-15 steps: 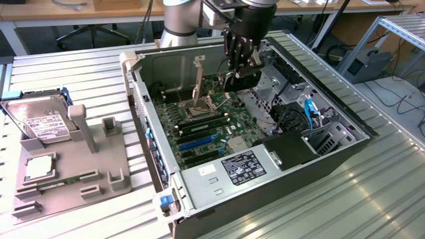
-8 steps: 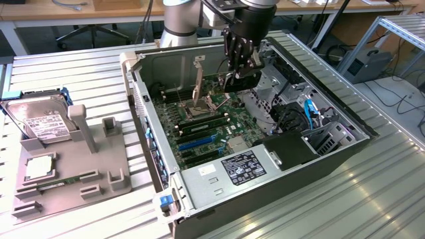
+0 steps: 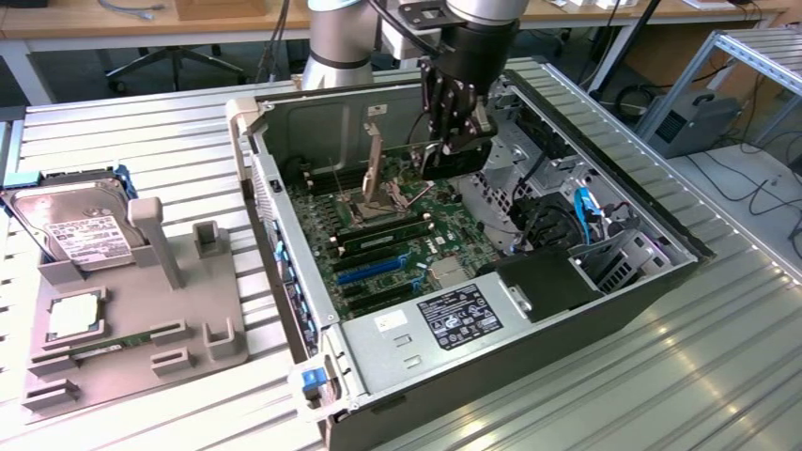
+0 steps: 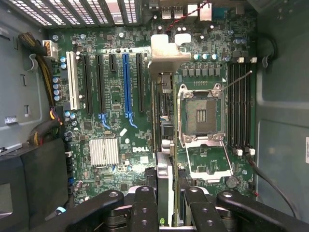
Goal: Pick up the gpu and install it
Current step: 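Insert the gpu into the slot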
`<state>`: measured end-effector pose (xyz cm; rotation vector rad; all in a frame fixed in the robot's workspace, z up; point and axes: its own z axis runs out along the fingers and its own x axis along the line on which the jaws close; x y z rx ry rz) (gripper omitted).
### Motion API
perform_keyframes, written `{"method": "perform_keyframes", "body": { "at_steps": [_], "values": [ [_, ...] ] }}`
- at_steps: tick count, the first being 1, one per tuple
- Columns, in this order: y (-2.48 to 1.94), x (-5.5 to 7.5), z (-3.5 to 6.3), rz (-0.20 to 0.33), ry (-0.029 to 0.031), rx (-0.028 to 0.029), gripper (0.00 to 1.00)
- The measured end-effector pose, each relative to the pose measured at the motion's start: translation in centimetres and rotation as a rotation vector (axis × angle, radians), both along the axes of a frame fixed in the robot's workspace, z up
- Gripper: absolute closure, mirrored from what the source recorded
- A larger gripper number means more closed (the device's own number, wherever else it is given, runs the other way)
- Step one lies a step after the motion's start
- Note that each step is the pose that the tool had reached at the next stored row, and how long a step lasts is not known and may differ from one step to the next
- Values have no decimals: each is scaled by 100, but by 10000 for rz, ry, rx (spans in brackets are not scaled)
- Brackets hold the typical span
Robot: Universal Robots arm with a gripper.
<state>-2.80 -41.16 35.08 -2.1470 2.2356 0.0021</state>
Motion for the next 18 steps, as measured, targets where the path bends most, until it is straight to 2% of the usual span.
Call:
{"method": "perform_keyframes", "body": {
  "at_steps": [18],
  "values": [
    [0,-37,-12,0,0,0,73]
  ]
}}
